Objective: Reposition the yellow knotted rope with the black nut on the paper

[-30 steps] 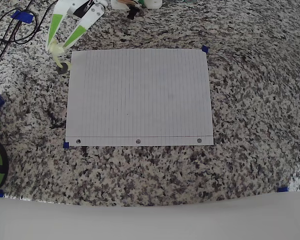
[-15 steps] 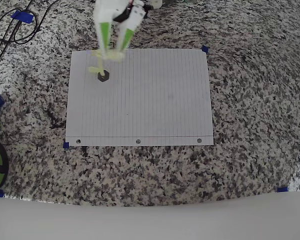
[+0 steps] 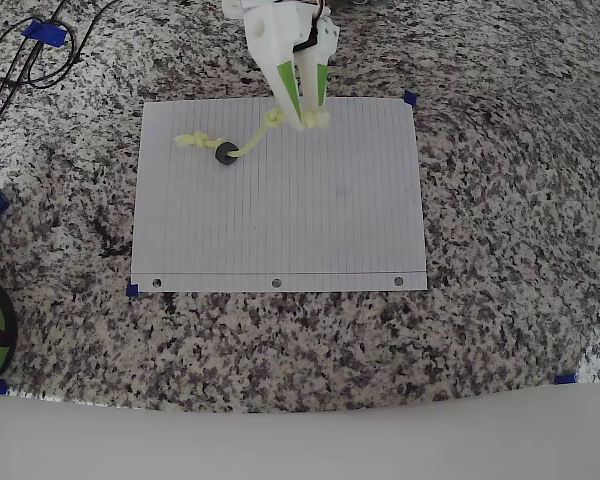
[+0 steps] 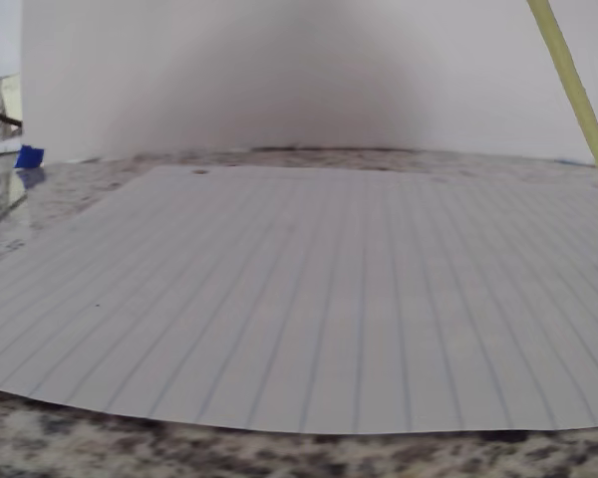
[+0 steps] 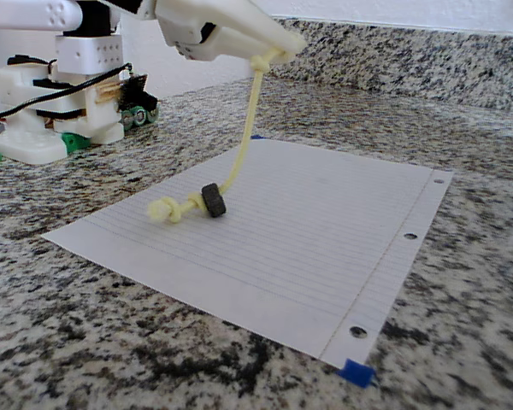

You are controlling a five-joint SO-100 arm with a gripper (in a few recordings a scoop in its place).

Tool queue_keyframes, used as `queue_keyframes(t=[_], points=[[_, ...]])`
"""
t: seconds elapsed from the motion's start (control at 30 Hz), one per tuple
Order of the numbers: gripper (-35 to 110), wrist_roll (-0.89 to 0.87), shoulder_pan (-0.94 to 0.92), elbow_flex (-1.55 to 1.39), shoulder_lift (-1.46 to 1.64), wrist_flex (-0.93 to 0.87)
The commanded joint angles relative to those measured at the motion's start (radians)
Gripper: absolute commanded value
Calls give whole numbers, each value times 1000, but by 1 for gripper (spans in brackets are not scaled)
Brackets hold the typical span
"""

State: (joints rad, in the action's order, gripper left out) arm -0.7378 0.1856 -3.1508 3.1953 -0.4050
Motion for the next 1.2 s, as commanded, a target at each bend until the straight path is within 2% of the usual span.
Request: queue_keyframes(t=[0.0, 0.4, 0.43, 0.5, 0.6, 0.73, 0.8, 0.93, 1.17], points=[[0, -9, 58, -8, 3, -38], [0, 6, 147, -12, 9, -207], [3, 6, 147, -12, 9, -219], [23, 6, 147, -12, 6, -241], [42, 32, 147, -12, 5, -267], [57, 64, 153, -12, 3, -291], [60, 97, 160, -12, 3, -284], [59, 218, 166, -12, 9, -239], [48, 568, 126, 0, 14, -103]])
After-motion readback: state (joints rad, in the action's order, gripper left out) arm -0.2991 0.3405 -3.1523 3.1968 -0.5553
